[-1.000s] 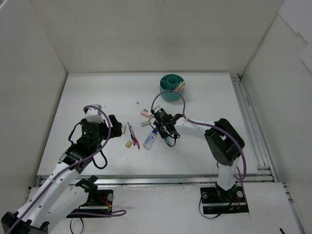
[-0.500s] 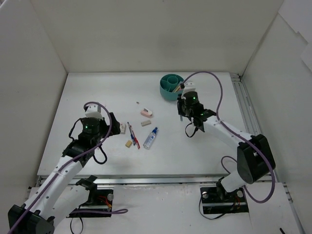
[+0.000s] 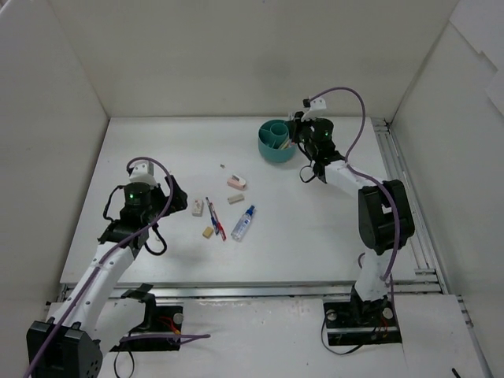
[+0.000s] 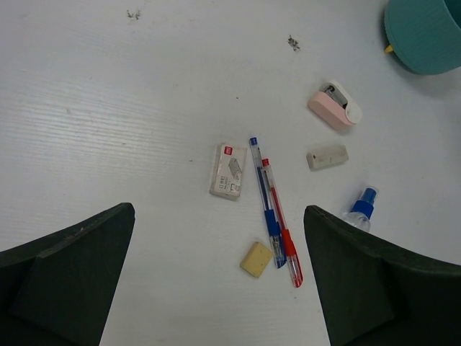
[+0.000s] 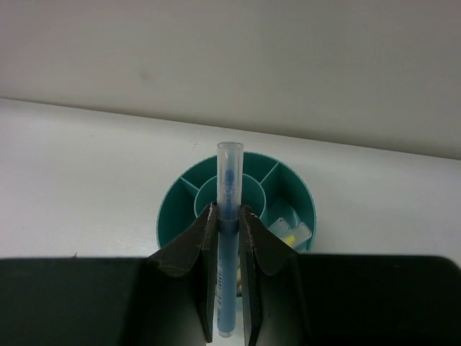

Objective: Sort the stationery into containers
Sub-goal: Place the pen in the storage box, then pick up the stationery from the center of the board, then place the stationery in the storage box, then pick up the pen from the center of the board.

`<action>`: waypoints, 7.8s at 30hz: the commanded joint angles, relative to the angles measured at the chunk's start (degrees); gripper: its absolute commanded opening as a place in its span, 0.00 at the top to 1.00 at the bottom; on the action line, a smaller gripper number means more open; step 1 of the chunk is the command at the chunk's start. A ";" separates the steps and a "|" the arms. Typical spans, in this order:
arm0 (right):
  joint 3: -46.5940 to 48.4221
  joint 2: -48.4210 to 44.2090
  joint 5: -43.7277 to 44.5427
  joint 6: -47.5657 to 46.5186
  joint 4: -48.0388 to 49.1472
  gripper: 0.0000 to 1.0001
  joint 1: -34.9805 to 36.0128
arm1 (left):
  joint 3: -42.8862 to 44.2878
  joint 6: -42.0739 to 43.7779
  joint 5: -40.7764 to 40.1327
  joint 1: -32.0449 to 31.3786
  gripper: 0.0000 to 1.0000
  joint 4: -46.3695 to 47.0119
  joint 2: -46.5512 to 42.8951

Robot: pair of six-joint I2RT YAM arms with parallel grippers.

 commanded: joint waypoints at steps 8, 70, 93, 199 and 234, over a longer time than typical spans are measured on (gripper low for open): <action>13.04 10.76 -3.12 2.74 15.64 1.00 -0.47 | 3.36 1.53 5.42 1.87 0.00 7.19 3.32; -9.65 -25.89 5.84 3.27 -33.41 0.02 8.83 | -0.51 2.85 17.29 3.54 0.00 3.67 -4.15; -0.58 -1.02 13.05 34.20 -48.17 0.02 28.61 | -3.06 -2.69 12.02 3.54 0.00 -4.59 -8.28; 4.44 -3.27 -5.23 -9.56 10.19 0.22 5.33 | 5.29 2.15 11.93 4.59 0.00 -0.81 3.58; -10.08 -16.49 11.38 -5.16 -39.20 0.02 32.56 | 6.80 -9.98 -12.05 -11.67 0.00 -10.82 11.77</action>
